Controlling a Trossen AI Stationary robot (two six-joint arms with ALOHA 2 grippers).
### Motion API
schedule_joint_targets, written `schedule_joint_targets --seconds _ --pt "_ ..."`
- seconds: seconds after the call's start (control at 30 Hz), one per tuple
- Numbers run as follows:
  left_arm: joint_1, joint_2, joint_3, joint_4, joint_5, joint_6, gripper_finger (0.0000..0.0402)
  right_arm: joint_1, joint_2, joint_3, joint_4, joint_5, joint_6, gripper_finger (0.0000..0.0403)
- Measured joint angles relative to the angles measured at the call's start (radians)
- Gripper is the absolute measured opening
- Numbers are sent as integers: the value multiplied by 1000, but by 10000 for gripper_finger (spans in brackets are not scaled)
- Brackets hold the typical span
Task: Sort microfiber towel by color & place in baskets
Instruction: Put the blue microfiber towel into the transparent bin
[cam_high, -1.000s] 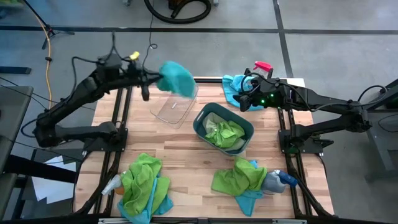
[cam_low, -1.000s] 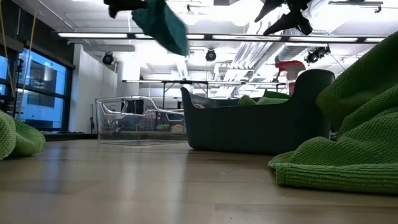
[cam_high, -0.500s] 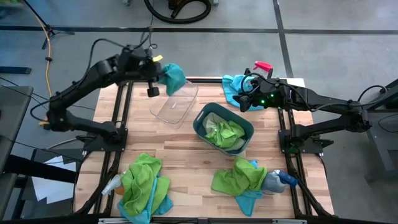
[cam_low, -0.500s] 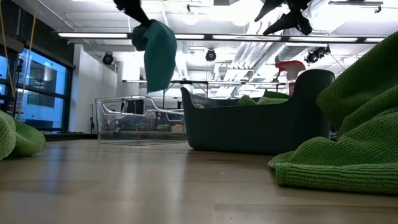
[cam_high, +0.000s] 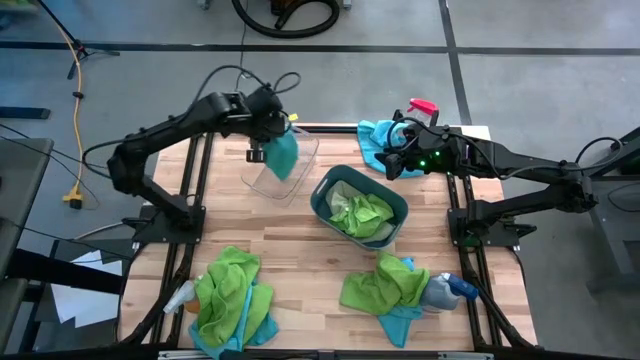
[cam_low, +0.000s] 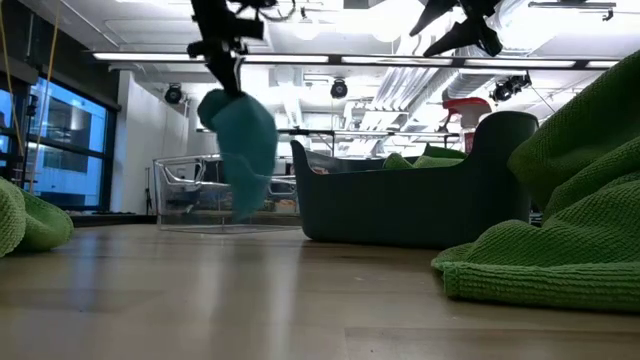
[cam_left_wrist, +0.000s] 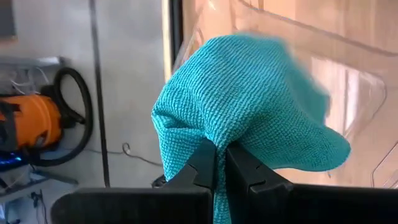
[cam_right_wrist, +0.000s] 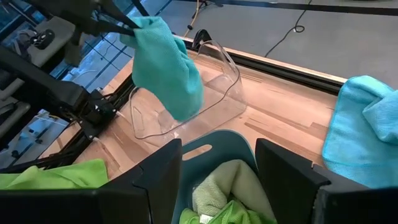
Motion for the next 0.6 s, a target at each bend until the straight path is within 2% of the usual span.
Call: schedule_joint_targets --seconds 0.2,0.4,0.6 --pt "-29 70 0 1 24 -2 0 0 0 0 0 3 -13 204" --pt "-69 140 -7 6 113 -26 0 0 0 0 0 4 -13 204" --pt "-93 163 -99 82 122 -9 0 0 0 0 0 6 -14 204"
